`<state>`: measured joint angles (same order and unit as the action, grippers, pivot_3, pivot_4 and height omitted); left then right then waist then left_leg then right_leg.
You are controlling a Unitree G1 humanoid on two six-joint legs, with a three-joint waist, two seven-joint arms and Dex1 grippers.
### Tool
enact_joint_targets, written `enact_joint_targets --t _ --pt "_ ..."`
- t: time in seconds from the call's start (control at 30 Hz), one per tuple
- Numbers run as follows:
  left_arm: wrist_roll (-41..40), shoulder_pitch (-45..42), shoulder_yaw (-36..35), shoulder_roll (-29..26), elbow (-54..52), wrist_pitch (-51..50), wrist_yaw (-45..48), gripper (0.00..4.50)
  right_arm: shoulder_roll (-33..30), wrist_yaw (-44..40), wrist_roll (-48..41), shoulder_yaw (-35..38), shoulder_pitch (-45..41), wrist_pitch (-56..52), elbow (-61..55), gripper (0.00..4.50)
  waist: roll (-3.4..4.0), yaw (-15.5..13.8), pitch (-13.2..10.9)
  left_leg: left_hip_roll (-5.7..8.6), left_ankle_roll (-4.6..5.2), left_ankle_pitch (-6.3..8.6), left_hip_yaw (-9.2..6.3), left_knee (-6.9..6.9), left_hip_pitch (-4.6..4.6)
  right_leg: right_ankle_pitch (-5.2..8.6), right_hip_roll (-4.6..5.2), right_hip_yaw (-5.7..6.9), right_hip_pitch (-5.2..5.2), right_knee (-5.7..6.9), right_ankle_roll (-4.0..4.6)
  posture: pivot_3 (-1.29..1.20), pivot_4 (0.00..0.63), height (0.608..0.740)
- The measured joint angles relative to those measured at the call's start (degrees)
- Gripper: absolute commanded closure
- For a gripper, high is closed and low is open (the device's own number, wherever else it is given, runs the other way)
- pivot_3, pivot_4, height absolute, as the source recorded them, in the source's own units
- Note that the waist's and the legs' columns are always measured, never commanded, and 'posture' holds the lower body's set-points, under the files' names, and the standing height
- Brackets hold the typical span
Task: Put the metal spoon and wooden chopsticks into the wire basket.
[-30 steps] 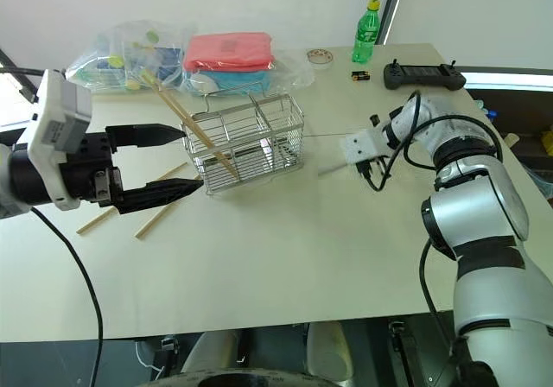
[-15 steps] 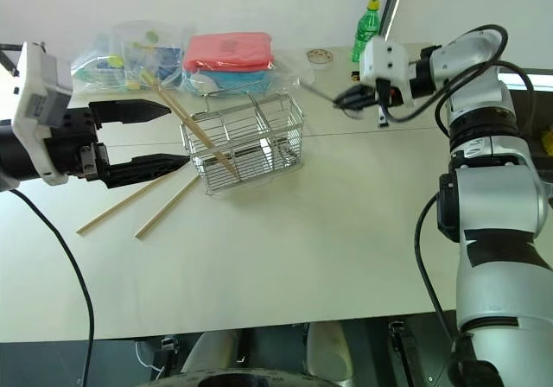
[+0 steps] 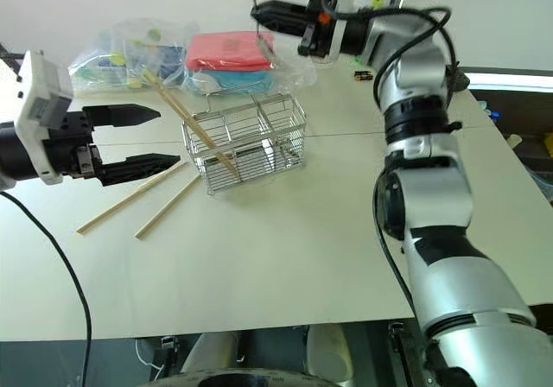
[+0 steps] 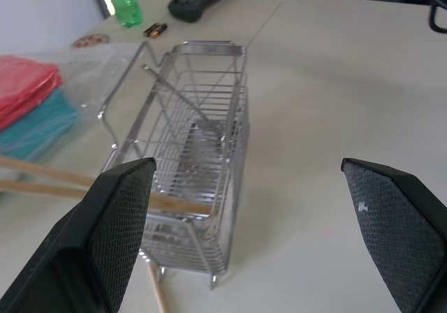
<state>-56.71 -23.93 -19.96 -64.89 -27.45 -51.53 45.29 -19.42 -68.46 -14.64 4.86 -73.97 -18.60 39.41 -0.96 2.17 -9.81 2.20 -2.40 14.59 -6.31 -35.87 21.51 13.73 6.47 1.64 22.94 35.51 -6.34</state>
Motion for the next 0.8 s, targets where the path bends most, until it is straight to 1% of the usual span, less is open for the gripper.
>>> enact_joint_targets --t 0.13,0.2,0.3,0.4,0.53,0.63,0.73,0.8 --pt "0.60 0.61 -0.66 -0.20 0.32 0.02 0.76 0.00 0.16 1.88 -3.09 -0.71 8.55 -7.41 -13.65 4.47 -0.01 -0.04 0.01 0.00 0.00 0.00 0.00 0.02 0.01 0.00 0.00 0.00 0.03 0.00 0.00 0.00 0.150 0.692" --pt "0.57 0.25 -1.22 -0.31 0.31 -0.07 0.72 0.00 0.16 2.64 -3.73 -1.61 11.19 -8.73 -16.84 4.47 0.00 0.14 0.00 0.00 0.00 0.00 0.01 0.02 0.00 0.00 0.00 -0.01 0.06 0.05 0.00 0.00 0.150 0.692" --pt "0.28 -0.85 -1.27 -0.35 0.13 -0.26 0.70 0.00 0.07 4.11 -3.89 -2.14 12.94 -9.28 -17.81 4.47 0.00 0.35 0.00 -0.01 0.00 0.00 0.02 0.02 -0.04 0.00 0.00 -0.01 0.06 0.09 0.00 0.00 0.150 0.692" --pt "-0.09 -1.41 -1.26 -0.34 -0.30 -0.40 0.63 0.00 -0.29 5.57 -3.85 -2.32 14.30 -9.16 -17.81 3.51 -0.03 0.35 0.02 -0.03 0.00 -0.01 0.01 0.00 -0.07 0.00 -0.02 0.00 0.05 0.13 0.01 0.00 0.150 0.692" --pt "-0.24 -2.27 -1.17 -0.31 -0.69 -0.53 0.30 0.00 -0.19 7.83 -2.91 -3.85 17.67 -6.86 -17.58 1.55 -0.03 0.32 0.02 -0.03 0.00 -0.01 0.02 -0.01 -0.05 0.00 -0.02 -0.01 0.05 0.13 0.01 0.00 0.150 0.692" --pt "-0.33 -3.30 -1.15 -0.30 -0.81 -0.71 0.12 0.00 -0.05 9.88 -2.19 -4.44 18.20 -5.82 -16.92 0.06 -0.03 0.31 0.02 -0.03 0.00 -0.01 0.02 -0.01 -0.05 0.00 -0.02 -0.01 0.05 0.12 0.01 0.00 0.150 0.692" --pt "-0.29 -3.40 -1.08 -0.26 -0.79 -0.76 0.11 0.00 -0.39 10.78 -1.90 -4.56 18.24 -5.08 -17.04 0.06 -0.03 0.32 0.02 -0.03 0.00 -0.01 0.02 0.00 -0.05 0.00 -0.02 -0.01 0.06 0.12 0.01 0.00 0.150 0.692" --pt "-0.21 -3.34 -1.08 -0.25 -0.76 -0.76 0.20 0.00 -1.91 10.78 -2.16 -4.49 18.22 -5.85 -17.87 0.06 -0.03 0.30 0.02 -0.03 0.00 -0.01 0.02 0.00 -0.04 0.00 -0.02 -0.01 0.05 0.11 0.01 0.00 0.150 0.692"
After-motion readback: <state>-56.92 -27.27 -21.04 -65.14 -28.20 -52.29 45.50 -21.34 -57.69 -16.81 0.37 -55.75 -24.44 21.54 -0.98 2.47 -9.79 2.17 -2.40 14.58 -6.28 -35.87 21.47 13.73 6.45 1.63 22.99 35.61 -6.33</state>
